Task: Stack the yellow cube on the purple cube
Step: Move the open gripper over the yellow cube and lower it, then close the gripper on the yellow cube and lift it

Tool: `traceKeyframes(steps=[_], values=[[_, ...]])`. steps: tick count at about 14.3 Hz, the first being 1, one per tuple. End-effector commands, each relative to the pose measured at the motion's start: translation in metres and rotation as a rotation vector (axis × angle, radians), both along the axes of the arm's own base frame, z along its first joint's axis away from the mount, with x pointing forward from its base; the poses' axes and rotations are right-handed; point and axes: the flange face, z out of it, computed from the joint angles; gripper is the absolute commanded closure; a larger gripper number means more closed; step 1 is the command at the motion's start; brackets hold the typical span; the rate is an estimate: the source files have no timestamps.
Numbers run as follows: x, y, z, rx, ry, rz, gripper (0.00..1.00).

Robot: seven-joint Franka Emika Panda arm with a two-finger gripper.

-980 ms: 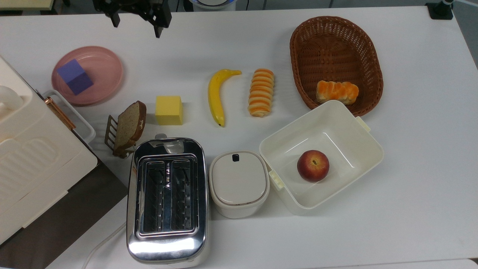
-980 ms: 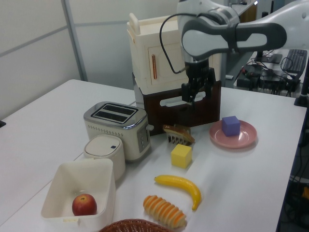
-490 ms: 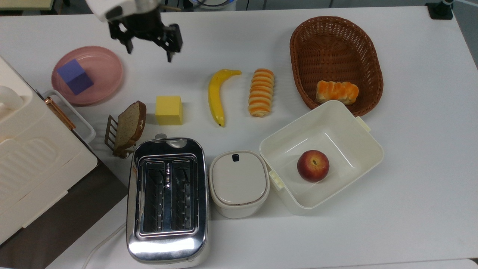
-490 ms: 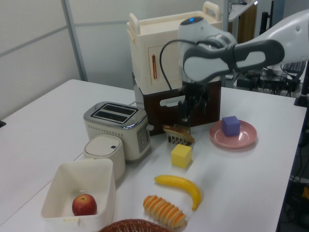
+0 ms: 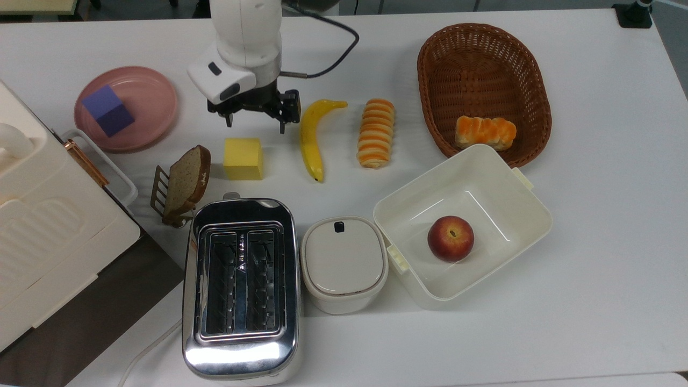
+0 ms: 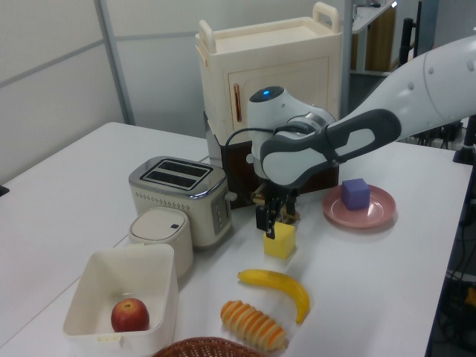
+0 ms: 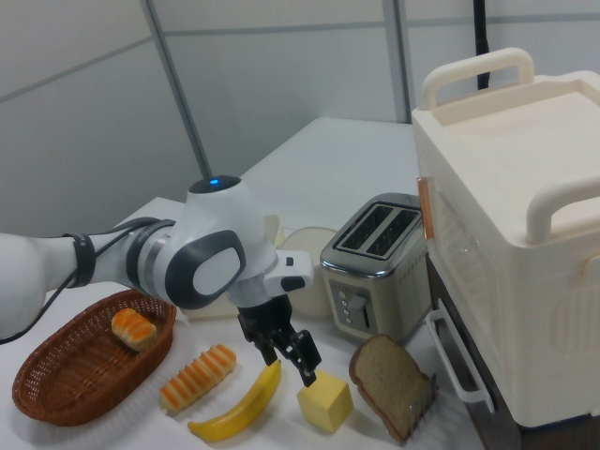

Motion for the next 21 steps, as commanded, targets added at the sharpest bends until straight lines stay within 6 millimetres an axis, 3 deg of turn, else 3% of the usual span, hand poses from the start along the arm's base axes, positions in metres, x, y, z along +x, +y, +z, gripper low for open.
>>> traceKeyframes(steps=[1, 7, 11, 21], values=[[0.010, -0.010, -0.013, -0.008, -0.029, 0.001, 0.00], [0.014, -0.038, -0.033, -0.041, -0.022, -0.022, 0.00], [0.016, -0.046, -0.047, -0.071, -0.018, -0.010, 0.00], [0.016, -0.038, -0.043, -0.093, -0.015, 0.011, 0.00]])
